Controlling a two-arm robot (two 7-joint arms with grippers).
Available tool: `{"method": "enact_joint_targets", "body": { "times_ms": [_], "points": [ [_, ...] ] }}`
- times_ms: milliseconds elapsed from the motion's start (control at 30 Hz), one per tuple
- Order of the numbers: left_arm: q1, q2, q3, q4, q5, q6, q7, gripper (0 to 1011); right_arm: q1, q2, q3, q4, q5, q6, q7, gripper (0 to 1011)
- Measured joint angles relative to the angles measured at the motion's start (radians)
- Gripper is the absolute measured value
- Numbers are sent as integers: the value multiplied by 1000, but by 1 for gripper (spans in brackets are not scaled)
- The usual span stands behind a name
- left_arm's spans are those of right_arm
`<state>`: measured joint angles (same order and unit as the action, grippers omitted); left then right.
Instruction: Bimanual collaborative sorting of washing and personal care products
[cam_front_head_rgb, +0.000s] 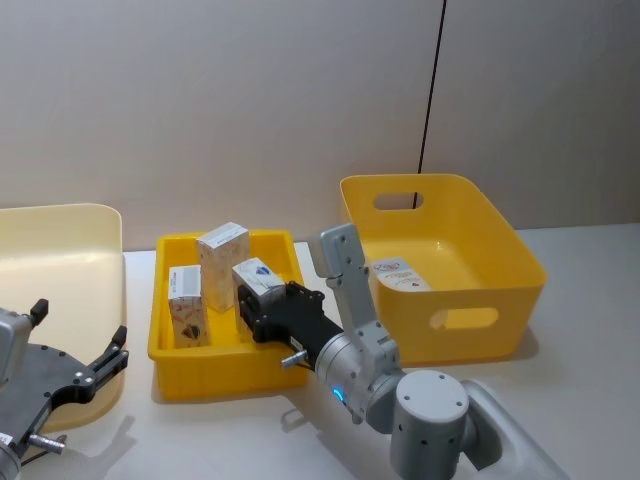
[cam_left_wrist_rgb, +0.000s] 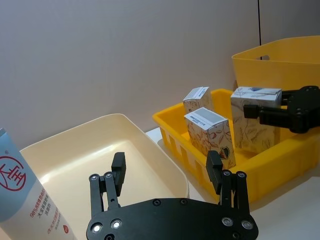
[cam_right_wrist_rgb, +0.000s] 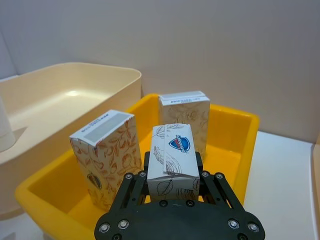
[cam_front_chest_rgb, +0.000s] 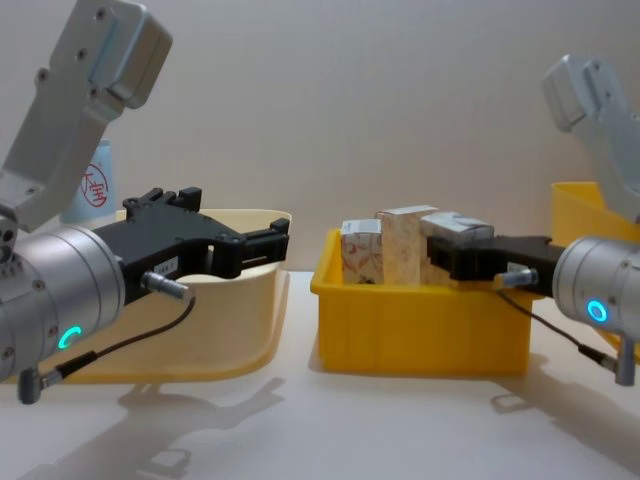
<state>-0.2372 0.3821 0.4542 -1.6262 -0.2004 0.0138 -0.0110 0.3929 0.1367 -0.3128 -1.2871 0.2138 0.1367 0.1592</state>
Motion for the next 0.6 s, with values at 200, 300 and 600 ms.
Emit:
{"method": "enact_joint_targets", "body": {
  "times_ms": [200, 300, 600],
  "points": [
    [0, 0, 0, 0, 0, 0, 0, 1003, -7, 5, 15, -18, -2, -49, 4, 408],
    [0, 0, 0, 0, 0, 0, 0, 1003, -9, 7, 22, -26, -2, -69, 8, 408],
    [0, 0, 0, 0, 0, 0, 0, 1003, -16, 19, 58, -72, 0, -160, 20, 408]
  ]
}}
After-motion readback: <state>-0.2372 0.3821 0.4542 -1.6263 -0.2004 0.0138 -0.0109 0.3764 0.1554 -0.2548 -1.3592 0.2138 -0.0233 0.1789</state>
